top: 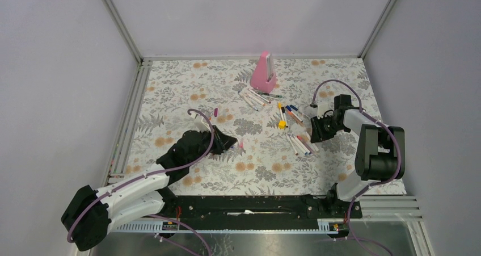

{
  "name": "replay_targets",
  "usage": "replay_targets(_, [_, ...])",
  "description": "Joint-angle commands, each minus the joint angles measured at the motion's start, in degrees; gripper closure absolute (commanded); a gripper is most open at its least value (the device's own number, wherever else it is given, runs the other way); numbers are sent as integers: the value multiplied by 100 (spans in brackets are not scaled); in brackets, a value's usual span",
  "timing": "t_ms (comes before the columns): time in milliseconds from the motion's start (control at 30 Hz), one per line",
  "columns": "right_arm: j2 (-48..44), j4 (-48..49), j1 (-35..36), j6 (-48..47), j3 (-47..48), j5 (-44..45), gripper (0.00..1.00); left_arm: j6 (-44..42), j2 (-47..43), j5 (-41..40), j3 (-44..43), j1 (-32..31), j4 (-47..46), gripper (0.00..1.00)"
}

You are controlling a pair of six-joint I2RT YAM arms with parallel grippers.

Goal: Open the pen caps
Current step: Place the pen at the center of the board, then place the pen cap at the center of the board.

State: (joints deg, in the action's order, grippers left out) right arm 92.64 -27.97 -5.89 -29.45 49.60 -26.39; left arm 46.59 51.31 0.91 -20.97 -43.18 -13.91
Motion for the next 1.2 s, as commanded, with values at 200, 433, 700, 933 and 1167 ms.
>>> replay_targets(200, [-168, -220, -115, -32, 227, -130, 62, -112, 370, -317, -290, -470, -286, 100])
replay_targets(433, [-777, -219, -322, -207, 149, -510, 58, -264, 1153, -981, -882, -1029, 162, 100])
replay_targets(700, [-1019, -210, -368, -298, 111, -718, 57, -725, 2984, -1568, -2460, -1368, 1873, 100])
replay_targets(933, [-1072, -211, -386, -325, 102, -753, 57, -979, 4516, -1885, -3800, -1425, 2906, 99])
replay_targets(1167, [-1069, -218, -395, -355, 93, -788, 57, -1196, 5204, -2354, -4432, -1427, 3419, 96])
